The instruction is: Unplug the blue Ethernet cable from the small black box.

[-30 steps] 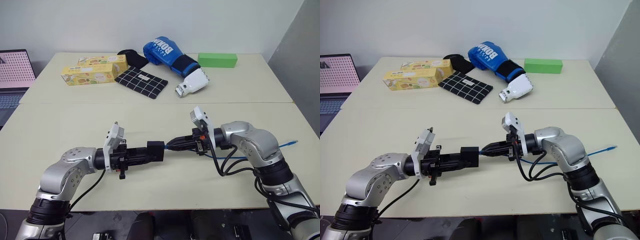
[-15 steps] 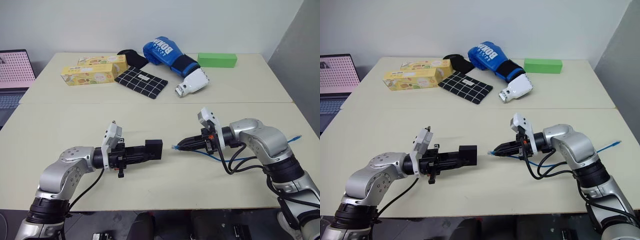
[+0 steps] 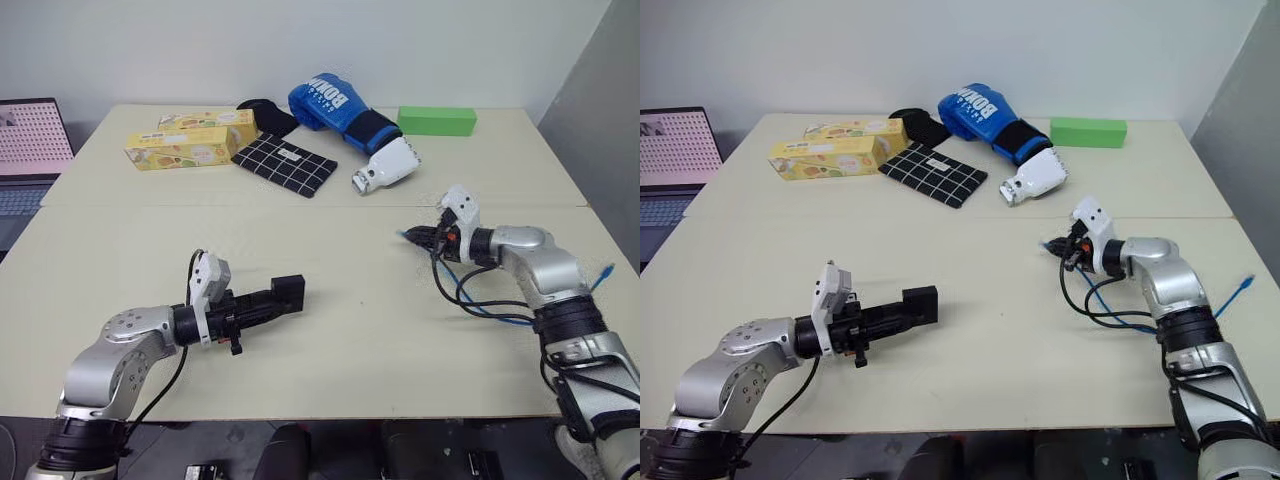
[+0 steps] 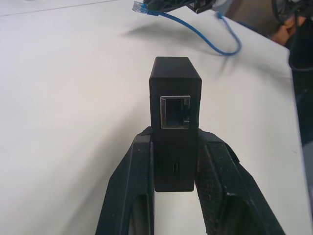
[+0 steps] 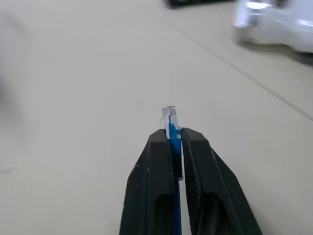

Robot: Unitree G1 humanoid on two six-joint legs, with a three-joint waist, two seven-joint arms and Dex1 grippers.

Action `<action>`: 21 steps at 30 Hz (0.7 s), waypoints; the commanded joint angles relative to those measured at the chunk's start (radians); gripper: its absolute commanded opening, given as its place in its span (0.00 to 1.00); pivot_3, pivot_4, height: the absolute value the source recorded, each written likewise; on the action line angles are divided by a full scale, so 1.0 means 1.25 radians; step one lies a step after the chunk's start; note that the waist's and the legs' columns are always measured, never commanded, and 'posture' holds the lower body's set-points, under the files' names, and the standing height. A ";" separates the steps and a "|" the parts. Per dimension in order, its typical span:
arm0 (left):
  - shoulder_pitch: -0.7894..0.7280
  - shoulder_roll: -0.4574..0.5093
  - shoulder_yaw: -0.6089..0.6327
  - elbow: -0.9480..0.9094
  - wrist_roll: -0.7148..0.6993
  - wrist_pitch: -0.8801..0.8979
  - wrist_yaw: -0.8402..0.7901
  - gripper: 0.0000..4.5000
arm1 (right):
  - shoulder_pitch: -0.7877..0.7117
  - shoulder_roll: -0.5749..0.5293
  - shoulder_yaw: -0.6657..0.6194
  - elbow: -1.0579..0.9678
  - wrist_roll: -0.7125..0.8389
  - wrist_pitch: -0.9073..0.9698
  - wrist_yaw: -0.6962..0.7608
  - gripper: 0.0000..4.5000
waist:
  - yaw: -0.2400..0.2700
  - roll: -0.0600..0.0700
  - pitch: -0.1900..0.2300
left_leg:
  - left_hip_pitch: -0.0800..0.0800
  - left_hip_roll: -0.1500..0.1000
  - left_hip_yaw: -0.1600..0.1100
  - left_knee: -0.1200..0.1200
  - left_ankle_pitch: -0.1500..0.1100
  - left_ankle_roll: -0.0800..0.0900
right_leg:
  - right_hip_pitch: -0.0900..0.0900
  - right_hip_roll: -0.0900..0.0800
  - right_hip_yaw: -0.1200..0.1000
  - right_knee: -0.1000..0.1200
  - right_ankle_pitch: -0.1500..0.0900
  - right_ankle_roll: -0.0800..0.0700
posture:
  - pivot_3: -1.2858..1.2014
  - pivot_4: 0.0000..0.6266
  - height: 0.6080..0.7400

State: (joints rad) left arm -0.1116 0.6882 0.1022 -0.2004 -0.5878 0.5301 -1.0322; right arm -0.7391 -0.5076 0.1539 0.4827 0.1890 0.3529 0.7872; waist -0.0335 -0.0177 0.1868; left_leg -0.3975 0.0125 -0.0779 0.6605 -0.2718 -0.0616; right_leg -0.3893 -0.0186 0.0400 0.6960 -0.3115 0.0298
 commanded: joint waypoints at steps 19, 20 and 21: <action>-0.044 -0.175 0.155 0.212 0.287 -0.403 0.487 0.17 | 0.031 -0.009 -0.027 -0.428 0.156 0.157 0.146 0.70 | -0.002 0.000 0.000 | 0.001 0.000 -0.001 0.000 0.000 0.000 | 0.000 0.000 0.000 0.000 0.000 0.000 | 0.52 0.24 1.00; -0.046 -0.181 0.161 0.230 0.291 -0.425 0.497 0.17 | 0.031 -0.002 -0.017 -0.449 0.160 0.169 0.146 0.70 | -0.002 0.000 0.000 | 0.001 0.000 -0.002 0.000 0.000 0.000 | 0.000 0.000 0.000 0.001 0.000 0.000 | 0.52 0.24 1.00; -0.052 -0.190 0.172 0.260 0.294 -0.451 0.515 0.17 | 0.028 0.010 0.000 -0.468 0.157 0.178 0.142 0.70 | -0.002 0.000 0.000 | 0.001 0.000 -0.002 0.000 0.000 0.000 | 0.000 0.000 0.000 0.001 0.000 0.000 | 0.52 0.24 1.00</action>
State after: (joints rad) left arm -0.1635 0.4616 0.2698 0.0770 -0.2422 0.0576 -0.4449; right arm -0.6904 -0.5129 0.1273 -0.0128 0.3547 0.5386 0.9568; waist -0.0359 -0.0171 0.1871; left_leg -0.3966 0.0129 -0.0804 0.6605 -0.2719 -0.0615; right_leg -0.3892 -0.0189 0.0396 0.6970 -0.3114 0.0297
